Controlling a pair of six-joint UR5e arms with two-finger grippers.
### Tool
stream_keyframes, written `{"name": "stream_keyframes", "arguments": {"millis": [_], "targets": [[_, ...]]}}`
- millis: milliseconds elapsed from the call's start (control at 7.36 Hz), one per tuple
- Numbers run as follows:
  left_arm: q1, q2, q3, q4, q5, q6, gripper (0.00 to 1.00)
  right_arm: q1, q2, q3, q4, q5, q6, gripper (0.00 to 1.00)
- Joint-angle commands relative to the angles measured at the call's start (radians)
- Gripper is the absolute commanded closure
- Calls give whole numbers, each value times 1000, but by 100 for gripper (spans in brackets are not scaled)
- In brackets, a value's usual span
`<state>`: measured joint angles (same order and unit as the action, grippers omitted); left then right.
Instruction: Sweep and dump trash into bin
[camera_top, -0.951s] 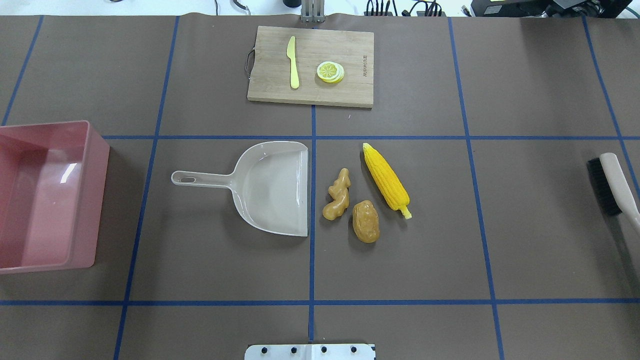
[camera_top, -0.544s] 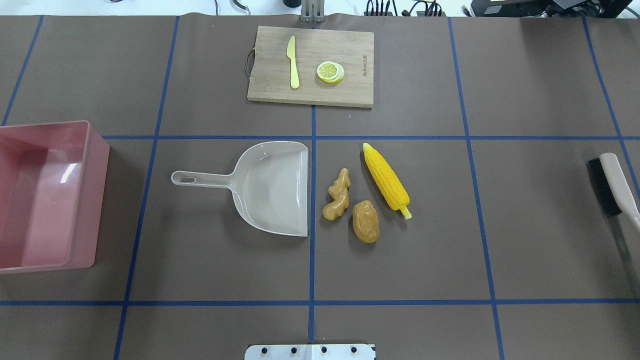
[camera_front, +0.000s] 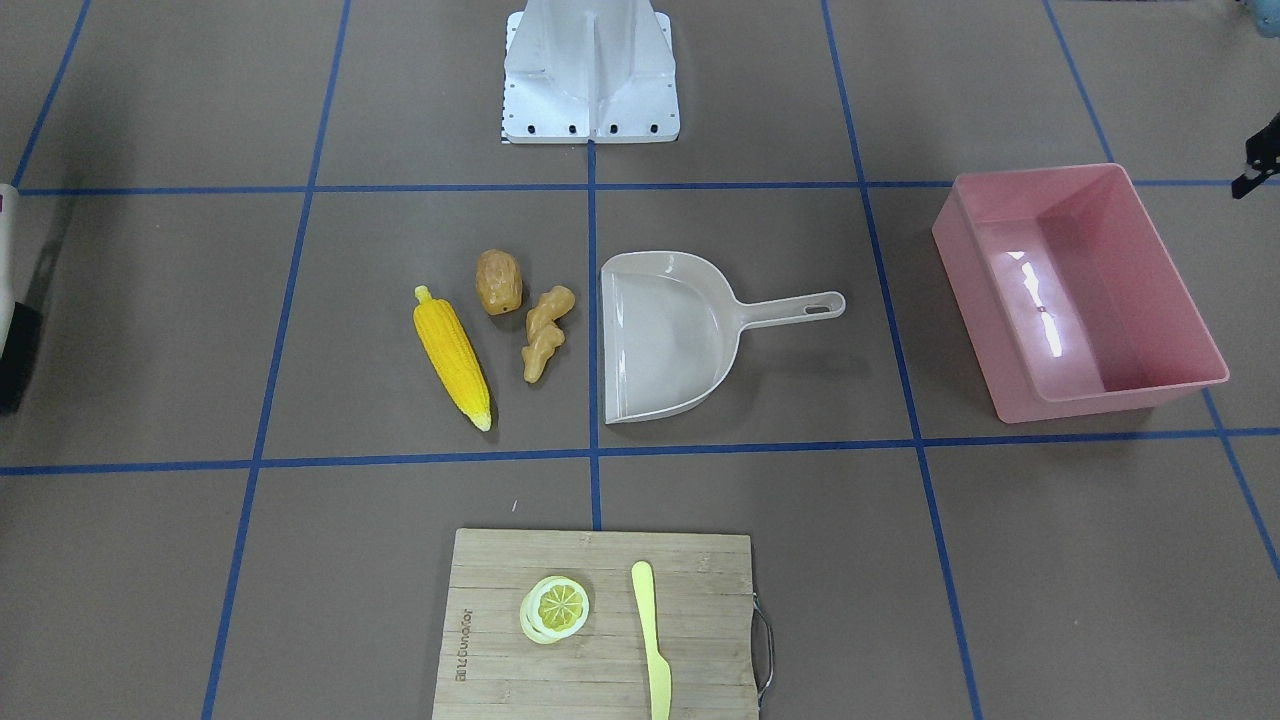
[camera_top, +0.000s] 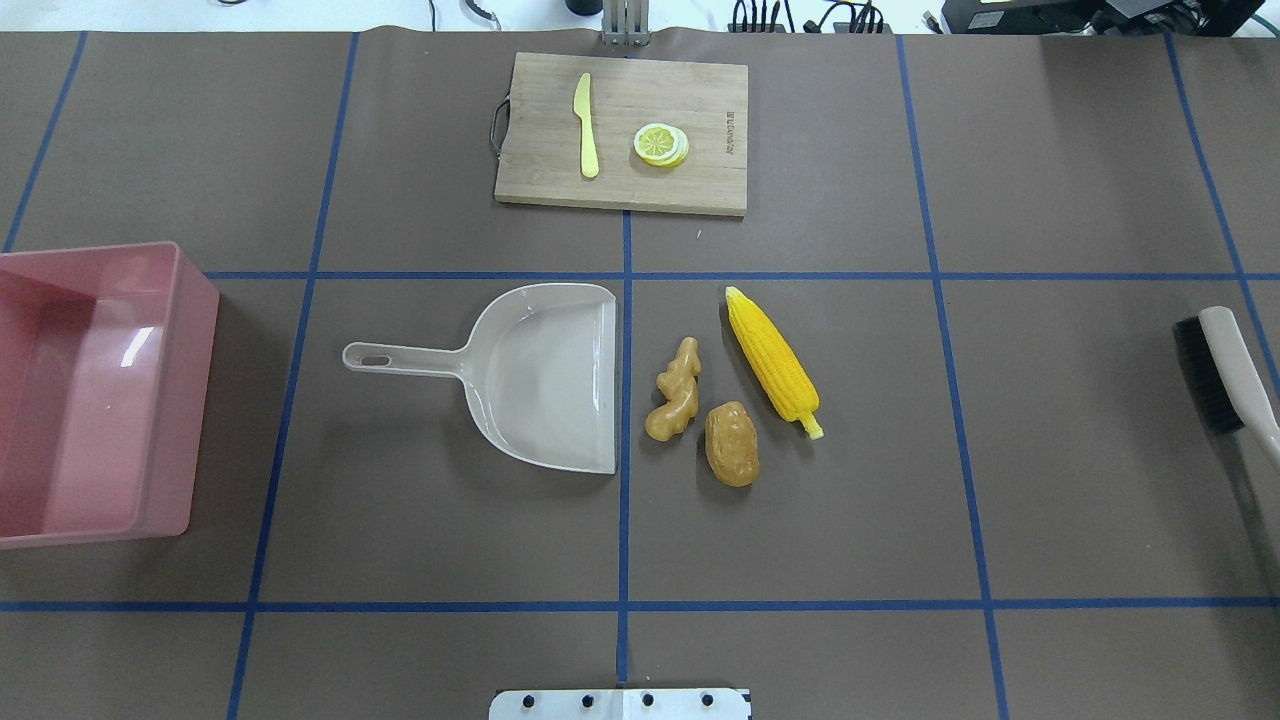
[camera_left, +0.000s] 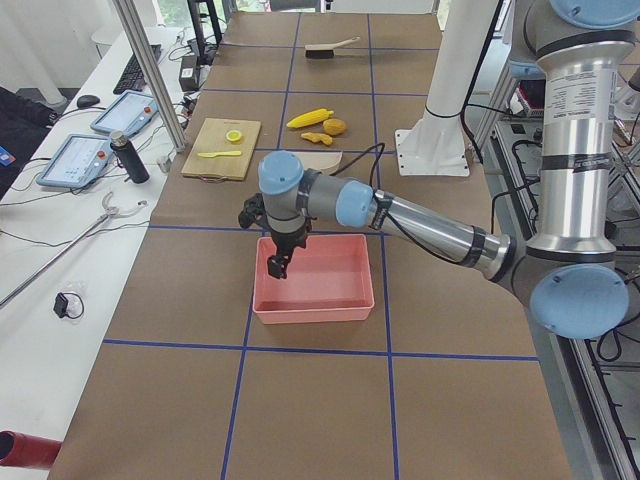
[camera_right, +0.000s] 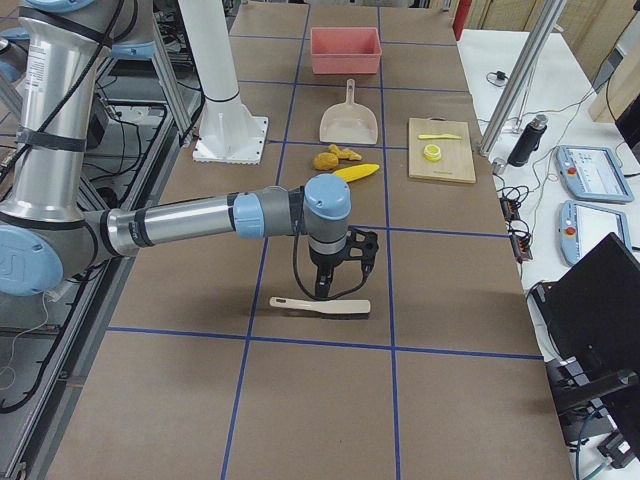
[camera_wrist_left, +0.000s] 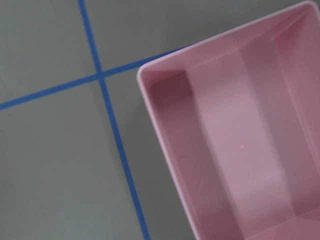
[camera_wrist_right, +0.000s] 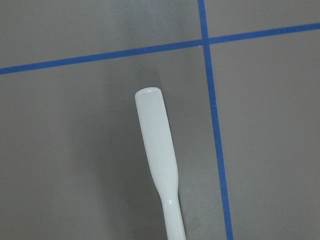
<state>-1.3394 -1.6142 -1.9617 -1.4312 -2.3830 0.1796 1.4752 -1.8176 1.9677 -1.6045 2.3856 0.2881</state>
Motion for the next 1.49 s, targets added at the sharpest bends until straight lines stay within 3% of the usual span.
{"name": "stream_keyframes", "arguments": {"millis": [0, 272, 408, 815, 1359], "targets": [[226, -239, 17, 2, 13, -2, 2, -10, -74, -166, 296, 18, 28, 0], [324, -340, 14, -3, 13, 1, 2, -120, -66, -207, 472, 14, 234, 0], [357, -378, 12, -20, 22, 3, 2, -175, -57, -202, 489, -5, 278, 0], [410, -383, -11, -32, 132, 20, 2, -305, -81, -199, 551, -60, 339, 0], [353, -303, -29, -109, 128, 84, 1, -384, -123, -208, 551, -69, 333, 0]]}}
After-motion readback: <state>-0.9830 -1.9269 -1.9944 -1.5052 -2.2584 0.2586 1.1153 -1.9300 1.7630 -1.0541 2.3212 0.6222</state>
